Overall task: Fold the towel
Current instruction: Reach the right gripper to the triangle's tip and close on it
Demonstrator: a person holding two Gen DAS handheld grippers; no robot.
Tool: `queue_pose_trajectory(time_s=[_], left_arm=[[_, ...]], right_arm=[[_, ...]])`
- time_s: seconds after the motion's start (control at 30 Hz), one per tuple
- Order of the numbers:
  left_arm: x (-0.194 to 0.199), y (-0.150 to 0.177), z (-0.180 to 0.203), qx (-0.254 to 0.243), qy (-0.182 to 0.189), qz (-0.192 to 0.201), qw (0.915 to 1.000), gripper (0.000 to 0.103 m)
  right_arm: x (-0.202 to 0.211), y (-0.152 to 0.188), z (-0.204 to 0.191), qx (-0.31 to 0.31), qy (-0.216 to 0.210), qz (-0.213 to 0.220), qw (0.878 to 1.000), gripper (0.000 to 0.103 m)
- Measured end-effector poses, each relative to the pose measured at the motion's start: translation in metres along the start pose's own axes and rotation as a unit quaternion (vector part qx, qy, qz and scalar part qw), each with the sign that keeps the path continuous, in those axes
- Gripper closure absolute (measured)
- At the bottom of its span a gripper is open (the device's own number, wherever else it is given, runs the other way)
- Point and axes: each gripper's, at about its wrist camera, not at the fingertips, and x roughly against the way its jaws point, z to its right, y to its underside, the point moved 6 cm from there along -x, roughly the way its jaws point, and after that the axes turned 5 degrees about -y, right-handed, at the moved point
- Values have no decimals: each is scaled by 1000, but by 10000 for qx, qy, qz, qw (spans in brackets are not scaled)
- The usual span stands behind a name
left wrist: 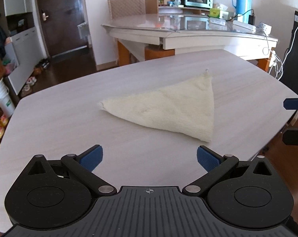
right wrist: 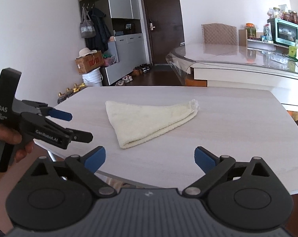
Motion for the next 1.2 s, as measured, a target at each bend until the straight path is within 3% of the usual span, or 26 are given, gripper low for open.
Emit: queue_pose_trajectory(time_s=[0.37, 0.63, 0.73, 0.8, 1.13, 1.2], left_arm=[[5, 0, -3, 68, -60, 109, 9999, 0], [-18, -19, -17, 178, -135, 162, 9996, 0], [-26, -27, -19, 191, -92, 210, 9996, 0], [-31, -33, -19, 171, -66, 257, 9995, 0], [-53, -46, -25, 166, 15, 224, 9996, 0], [-55, -44, -29, 176, -9, 191, 9997, 0]], right_arm=[[-7, -9, 4, -149, 15, 142, 9998, 6], [-52, -43, 44, -467, 168, 181, 9986, 19], [-80, -56, 58, -532, 179, 131, 9983, 31], [-96, -60, 64, -555, 171, 90, 9983, 48], [-163, -65, 93, -619, 408, -340, 9967, 68], [-167, -63, 95, -601, 448, -343, 9966, 94]])
